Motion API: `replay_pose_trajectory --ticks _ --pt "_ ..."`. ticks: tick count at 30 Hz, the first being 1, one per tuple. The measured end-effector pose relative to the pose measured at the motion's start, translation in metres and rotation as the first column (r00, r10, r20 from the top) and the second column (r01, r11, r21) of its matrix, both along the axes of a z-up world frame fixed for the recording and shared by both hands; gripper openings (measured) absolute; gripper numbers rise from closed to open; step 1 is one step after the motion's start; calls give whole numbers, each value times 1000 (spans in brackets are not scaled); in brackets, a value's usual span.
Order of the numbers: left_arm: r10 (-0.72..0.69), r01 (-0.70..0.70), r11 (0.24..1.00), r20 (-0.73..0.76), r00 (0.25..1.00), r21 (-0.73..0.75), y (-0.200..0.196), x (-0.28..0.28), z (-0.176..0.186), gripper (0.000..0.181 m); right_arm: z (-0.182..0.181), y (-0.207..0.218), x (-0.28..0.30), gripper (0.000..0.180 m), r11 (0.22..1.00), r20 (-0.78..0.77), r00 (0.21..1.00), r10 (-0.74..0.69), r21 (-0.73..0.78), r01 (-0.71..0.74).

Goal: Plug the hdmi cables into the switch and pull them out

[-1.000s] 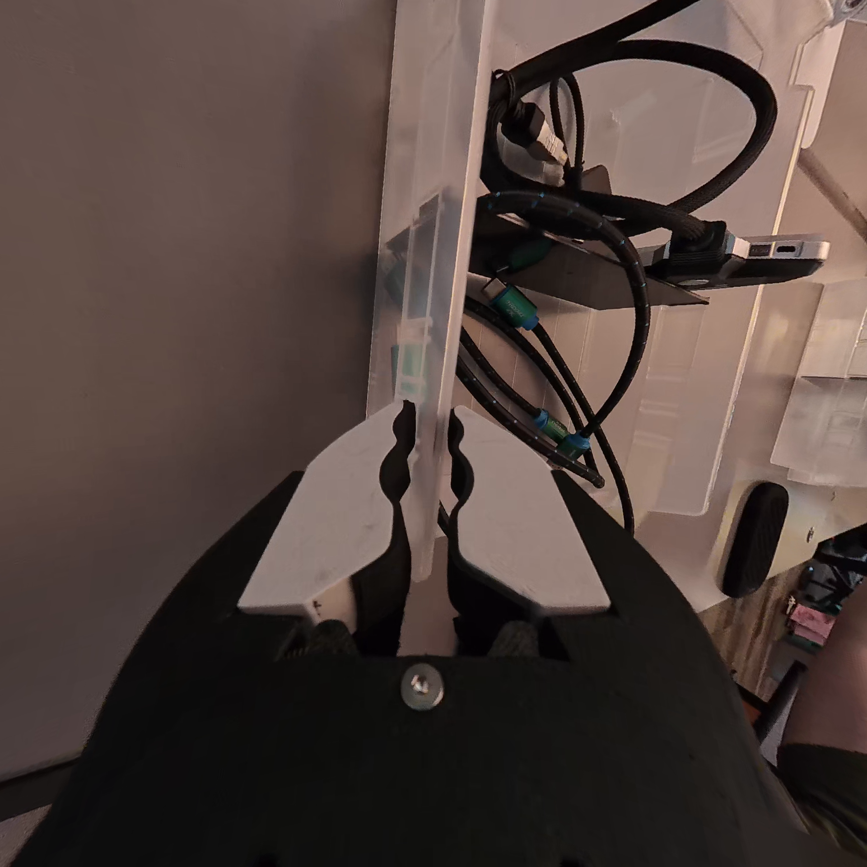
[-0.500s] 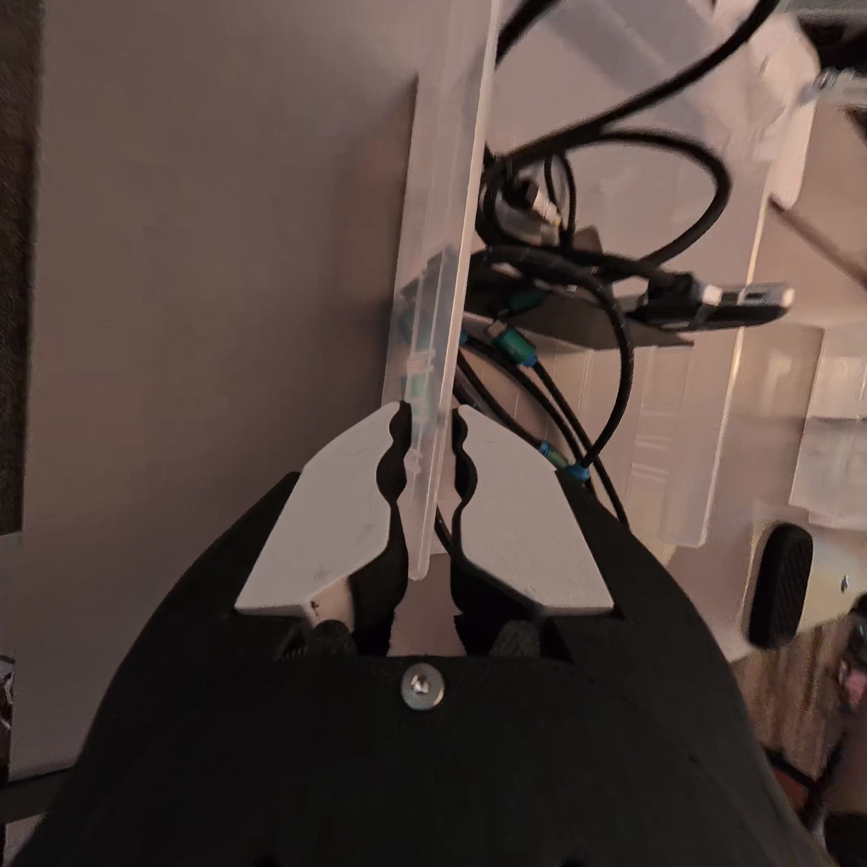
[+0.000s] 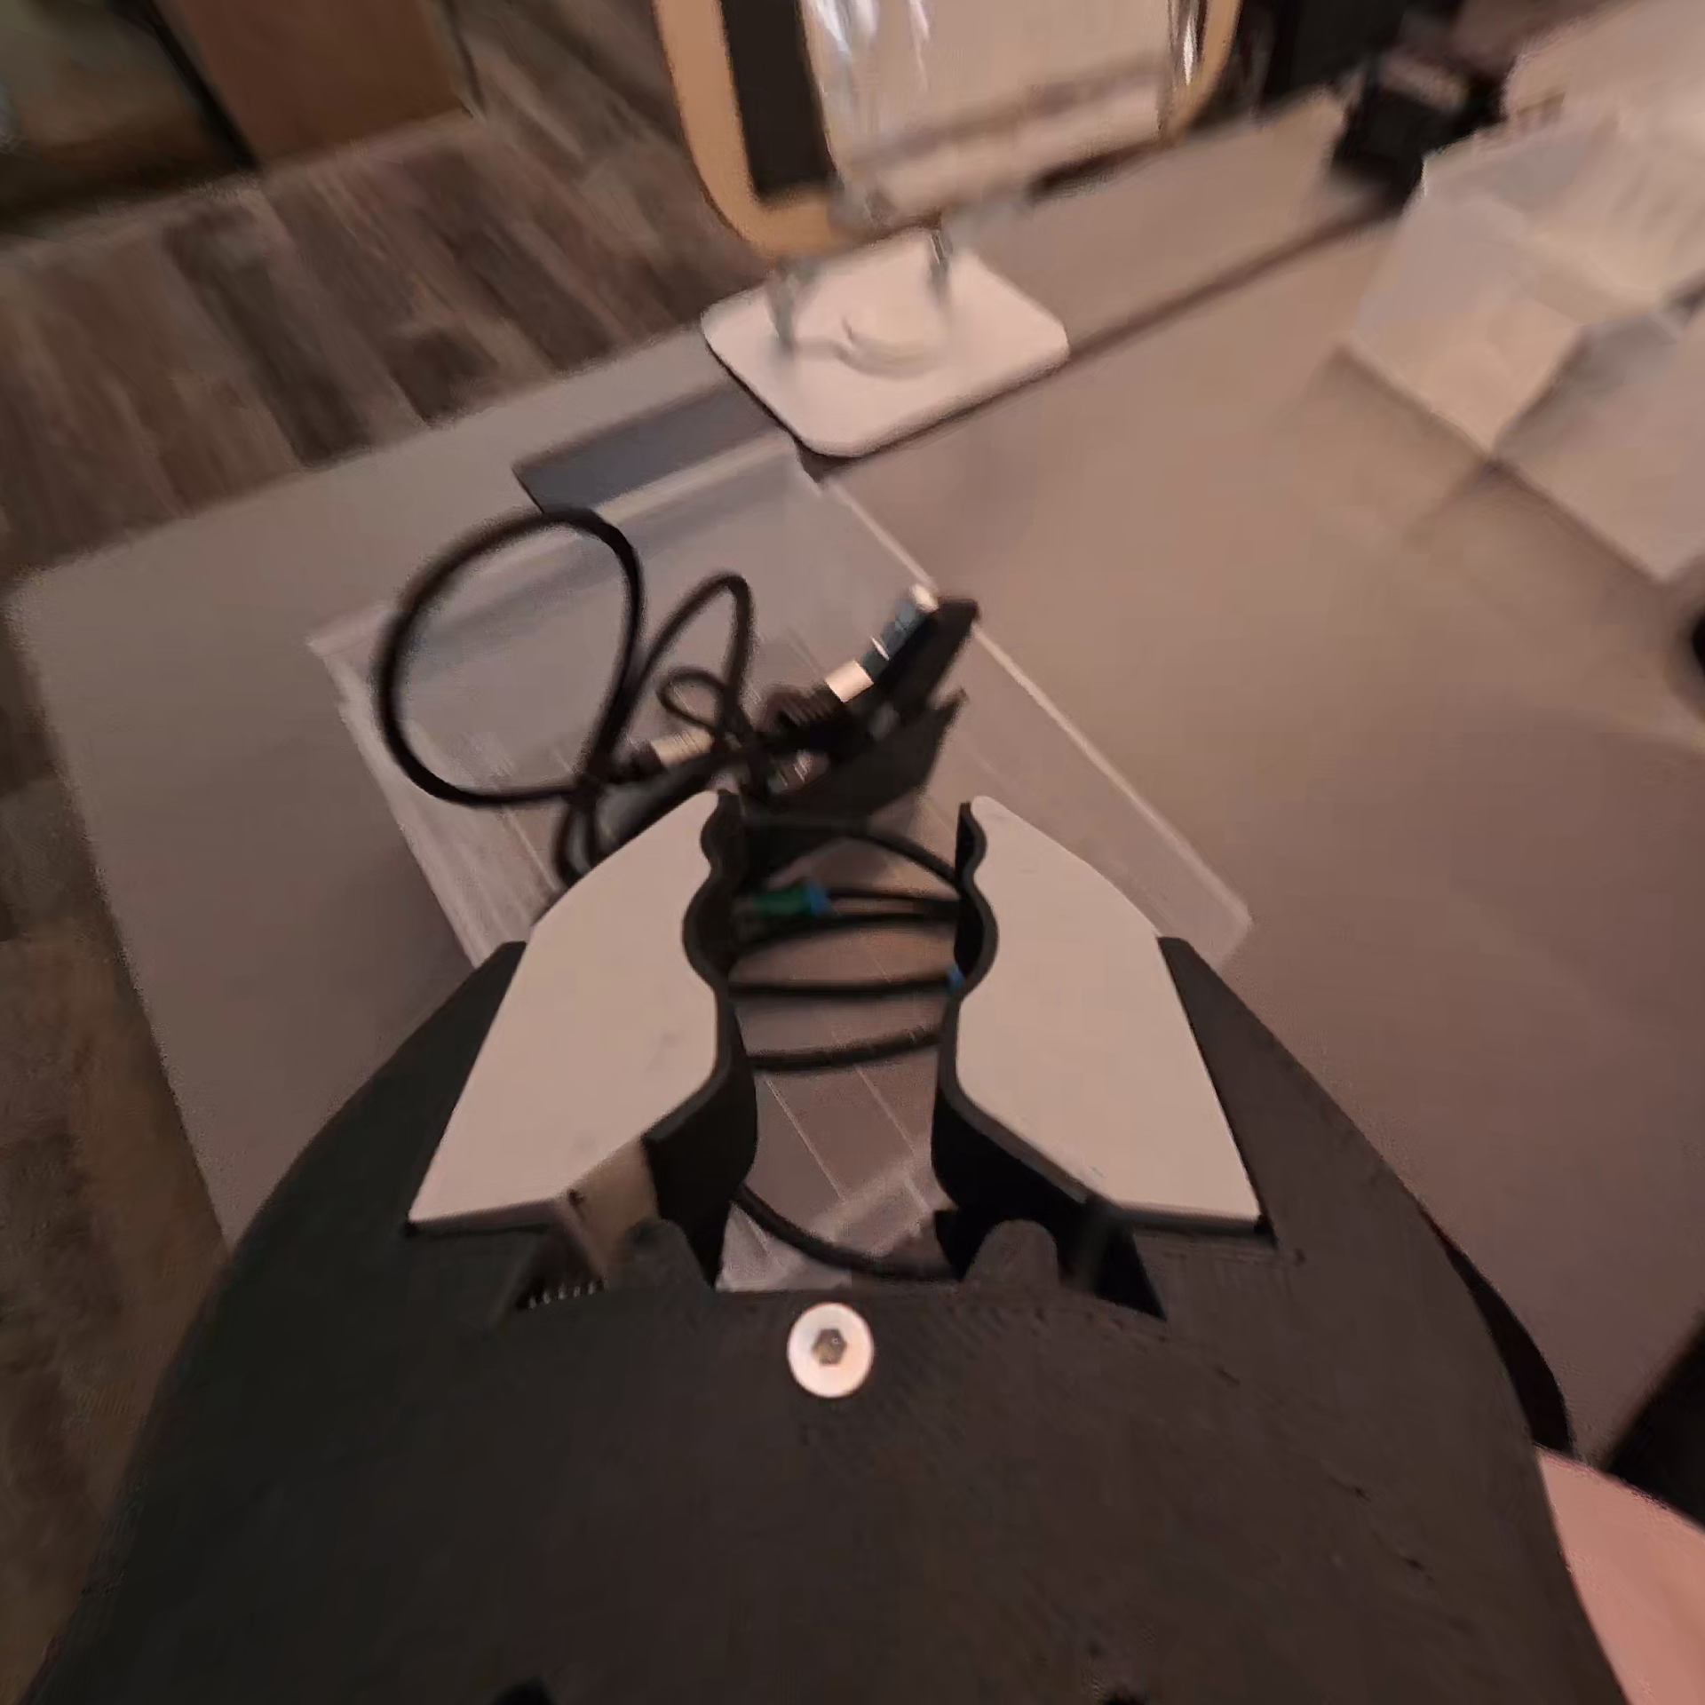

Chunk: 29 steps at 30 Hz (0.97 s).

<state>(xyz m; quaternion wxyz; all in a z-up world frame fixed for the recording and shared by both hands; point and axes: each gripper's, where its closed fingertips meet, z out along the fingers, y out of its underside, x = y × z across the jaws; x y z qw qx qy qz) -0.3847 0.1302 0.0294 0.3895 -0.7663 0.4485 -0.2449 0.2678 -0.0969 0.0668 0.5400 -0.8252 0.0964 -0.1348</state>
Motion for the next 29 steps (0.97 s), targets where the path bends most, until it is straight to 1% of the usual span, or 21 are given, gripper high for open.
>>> replay_pose_trajectory --ticks 1,3,5,7,9,11,12,13,15,16,17,18,20,21,22,25,27,29 --pt "-20 18 999 -60 998 -44 -7 0 -11 43 21 8 -21 47 992 36 998 61 112 -64" --pt "-61 43 993 -163 985 -114 -20 -1 -29 47 57 19 -67 51 935 120 976 179 287 -207" --pt "-92 68 992 -228 969 -110 -27 -1 -37 48 86 26 -110 51 862 185 948 260 398 -314" --pt "-83 67 995 -263 961 -68 -24 1 -38 49 108 34 -153 51 781 208 908 364 464 -419" --pt "-86 70 995 -264 961 -70 -21 9 -39 49 129 39 -194 51 694 208 853 478 506 -512" --pt "-34 13 998 -328 944 -66 -10 7 -46 50 144 42 -222 52 643 215 817 536 523 -560" --pt "17 -28 999 -388 922 -22 1 2 -51 50 149 42 -233 52 626 230 805 547 526 -576" --pt "74 -56 997 -449 890 54 15 -4 -54 51 151 42 -241 53 614 252 795 551 523 -591" --pt "162 -59 976 -527 834 207 37 -12 -59 52 144 40 -254 53 605 298 785 542 509 -612" --pt "171 -47 971 -552 816 233 42 -13 -63 51 140 39 -257 52 598 330 784 525 513 -616" --pt "171 -42 972 -568 805 233 46 -14 -69 54 138 41 -259 51 590 375 778 504 508 -627" --pt "165 -43 974 -574 802 221 49 -14 -75 59 134 44 -259 51 607 403 771 492 476 -636" --pt "168 -45 974 -570 804 223 57 -14 -81 65 120 50 -254 51 668 417 770 483 392 -632" --pt "185 -44 966 -562 806 254 64 -13 -81 67 117 50 -253 51 672 419 766 488 380 -636" --pt "198 -40 958 -551 811 284 69 -12 -80 68 115 50 -254 51 658 411 759 504 386 -646" --pt "172 -13 958 -541 823 285 73 -4 -87 62 111 47 -254 49 621 341 746 573 413 -666" --pt "149 -2 969 -575 805 248 72 -4 -99 59 110 45 -250 48 611 307 744 594 429 -665" --pt "139 -13 977 -594 792 212 70 -6 -107 50 109 43 -245 46 610 287 747 600 439 -659"
